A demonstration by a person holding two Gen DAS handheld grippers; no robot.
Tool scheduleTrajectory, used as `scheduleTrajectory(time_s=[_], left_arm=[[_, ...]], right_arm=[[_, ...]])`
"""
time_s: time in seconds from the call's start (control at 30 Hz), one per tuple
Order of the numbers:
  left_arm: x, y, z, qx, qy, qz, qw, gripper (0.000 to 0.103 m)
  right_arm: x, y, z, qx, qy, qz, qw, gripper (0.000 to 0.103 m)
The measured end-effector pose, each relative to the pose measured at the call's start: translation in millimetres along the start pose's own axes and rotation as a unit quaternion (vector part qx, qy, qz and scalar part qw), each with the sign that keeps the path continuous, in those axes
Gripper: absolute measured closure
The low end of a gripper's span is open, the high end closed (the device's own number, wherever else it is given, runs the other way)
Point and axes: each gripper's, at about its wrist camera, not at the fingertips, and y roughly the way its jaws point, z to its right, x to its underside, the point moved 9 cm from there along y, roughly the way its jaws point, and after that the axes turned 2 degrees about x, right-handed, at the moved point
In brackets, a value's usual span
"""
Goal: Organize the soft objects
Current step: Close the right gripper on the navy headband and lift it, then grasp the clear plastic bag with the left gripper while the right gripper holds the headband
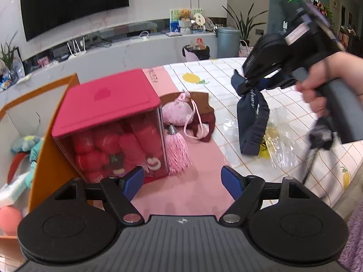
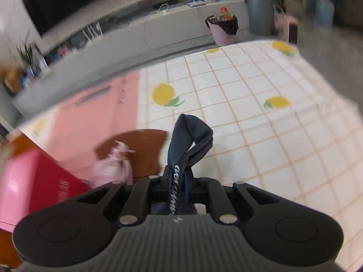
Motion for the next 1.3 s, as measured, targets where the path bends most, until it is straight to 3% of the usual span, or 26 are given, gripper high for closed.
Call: scheduleTrajectory(time_s=[0.33, 0.53, 0.63, 0.7, 0.73, 0.83, 0.93, 1.0, 1.13, 1.3], left_arm=[[-4, -7, -4, 0.000, -0.006, 0.013, 0.9999, 0.012], [-3, -6, 5, 0.000, 0.005, 0.012, 0.9999, 0.012], [0, -3, 11, 0.000, 0.014, 0.008, 0.9999, 0.012], [1, 0, 14, 0.000, 0.017, 0.004, 0.9999, 0.012], [2, 1, 15, 0.000, 0.017, 0.001, 0.9998, 0.012], [2, 3, 18, 0.002, 0.022, -0.001, 0.9998, 0.012], [3, 2, 19, 0.002, 0.026, 0.002, 0.9997, 0.012], [5, 2, 18, 0.001, 0.030, 0.003, 0.9995, 0.012], [5, 5, 14, -0.004, 0.026, 0.000, 0.9996, 0.012], [4, 7, 5, 0.002, 0.007, -0.006, 1.0000, 0.012]], right_arm=[[6, -72, -1, -0.095, 0.063, 0.036, 0.993, 0.095], [21, -96, 28, -0.041, 0.036, 0.055, 0.997, 0.095], [30, -93, 49, -0.051, 0.075, 0.035, 0.995, 0.092], [37, -81, 50, -0.062, 0.076, 0.009, 0.995, 0.080], [37, -74, 49, -0.060, 0.072, 0.006, 0.996, 0.059], [24, -49, 35, -0.038, 0.036, 0.003, 0.999, 0.022], [6, -27, 17, -0.023, 0.008, 0.012, 1.000, 0.005], [5, -6, 9, -0.003, 0.008, -0.004, 1.000, 0.003], [19, 39, 3, 0.060, -0.018, -0.078, 0.995, 0.003], [29, 56, 1, 0.076, -0.043, -0.099, 0.991, 0.003]])
